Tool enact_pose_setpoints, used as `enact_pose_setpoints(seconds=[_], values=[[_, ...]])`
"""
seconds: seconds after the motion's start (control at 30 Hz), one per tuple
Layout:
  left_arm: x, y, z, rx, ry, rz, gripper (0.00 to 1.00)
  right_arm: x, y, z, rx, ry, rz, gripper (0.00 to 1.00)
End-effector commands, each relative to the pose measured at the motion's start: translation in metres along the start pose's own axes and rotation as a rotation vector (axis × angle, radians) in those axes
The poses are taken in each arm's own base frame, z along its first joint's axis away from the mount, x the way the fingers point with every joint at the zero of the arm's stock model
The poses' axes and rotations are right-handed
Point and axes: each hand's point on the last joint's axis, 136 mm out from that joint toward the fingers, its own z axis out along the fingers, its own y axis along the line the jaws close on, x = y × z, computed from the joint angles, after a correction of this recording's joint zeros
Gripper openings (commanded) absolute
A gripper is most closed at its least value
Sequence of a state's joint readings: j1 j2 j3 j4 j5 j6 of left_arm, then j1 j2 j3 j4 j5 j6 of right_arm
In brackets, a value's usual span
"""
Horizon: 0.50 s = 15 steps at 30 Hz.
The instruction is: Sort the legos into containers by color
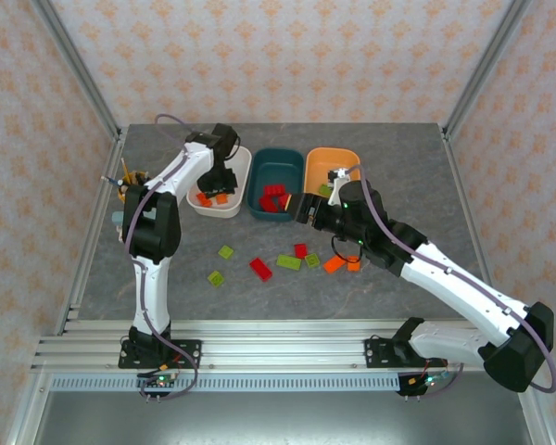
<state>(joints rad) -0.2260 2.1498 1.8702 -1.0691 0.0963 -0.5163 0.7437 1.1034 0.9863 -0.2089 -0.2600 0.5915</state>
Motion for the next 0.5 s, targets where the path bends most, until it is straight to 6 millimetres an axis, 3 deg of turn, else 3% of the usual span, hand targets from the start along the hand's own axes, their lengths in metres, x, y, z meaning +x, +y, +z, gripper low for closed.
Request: enact_pose_setpoints(seconds=[0.0,0.13,0.27,0.47], values=[[0.006,0.004,0.004,0.014,0.034,-0.163,0.34,0.001,-0.004,0.005,0.015,-0.003,0.008,0.73],[0.005,-0.004,0.008,0.052,0.043,-0.235,0.34,0.002,-0.003,0.009,0.016,0.008,0.009,0.73],[0.007,0.005,0.009,0.013,0.052,-0.307,0.34,0.004,-0.006,0.011,0.024,0.019,0.009,0.73],[0.010,-0.001,0.019,0.051,0.077,-0.374,0.37,0.008,-0.009,0.012,0.033,0.028,0.015,0.73]])
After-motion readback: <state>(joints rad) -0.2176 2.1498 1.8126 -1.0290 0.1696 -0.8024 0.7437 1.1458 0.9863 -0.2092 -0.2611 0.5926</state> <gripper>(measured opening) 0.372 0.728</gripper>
